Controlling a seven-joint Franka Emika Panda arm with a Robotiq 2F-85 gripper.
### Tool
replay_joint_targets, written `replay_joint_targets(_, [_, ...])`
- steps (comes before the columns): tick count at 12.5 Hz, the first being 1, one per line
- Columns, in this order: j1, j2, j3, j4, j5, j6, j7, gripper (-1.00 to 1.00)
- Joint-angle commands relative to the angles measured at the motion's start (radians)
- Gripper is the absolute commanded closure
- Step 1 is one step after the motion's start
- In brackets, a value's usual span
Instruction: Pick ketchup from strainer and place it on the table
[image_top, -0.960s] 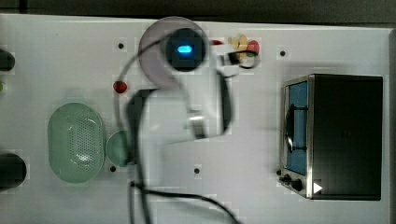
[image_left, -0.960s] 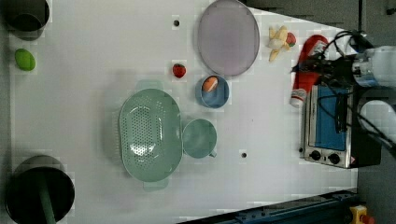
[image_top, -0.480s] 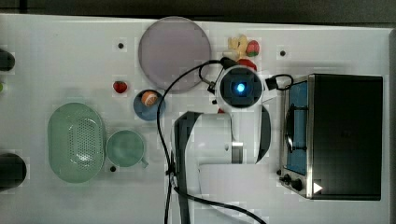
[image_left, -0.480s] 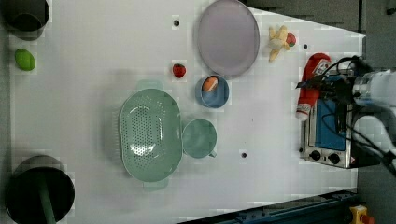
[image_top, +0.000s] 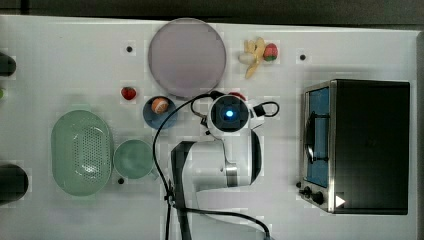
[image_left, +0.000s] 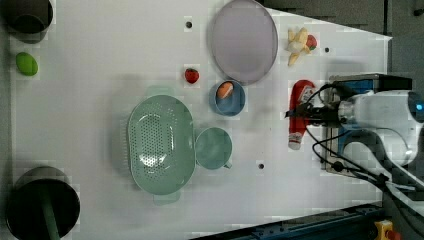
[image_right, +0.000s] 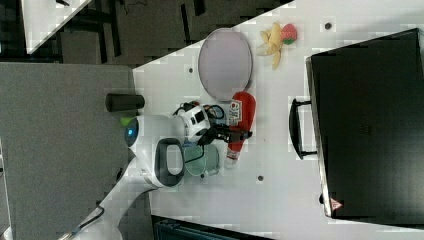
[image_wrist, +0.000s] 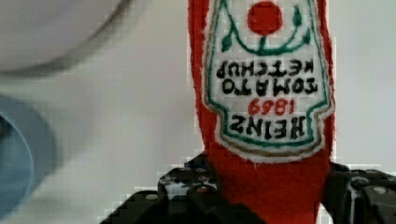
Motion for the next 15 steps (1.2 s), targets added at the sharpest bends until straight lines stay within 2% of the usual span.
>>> replay_joint_targets(1, [0.001,0.031,-0.002,-0.009,-0.005,0.038,-0.035,-0.46])
replay_joint_targets(3, [-0.001,0.048,-0.003,-0.009,-0.005,0.073,-0.036,-0.90])
replay_joint_targets(4, [-0.001,0.043,-0.001,-0.005,-0.005,0.073,-0.036,-1.00])
replay_joint_targets(9, [0.001,-0.082,0.005,0.099,0.020,-0.024,0.018,-1.00])
replay_joint_targets(13, [0.002,-0.167,0.012,0.278,0.199,-0.271,0.076,-1.00])
replay_joint_targets(15, [0.002,-0.189,0.013,0.402,0.234,-0.427,0.130,-1.00])
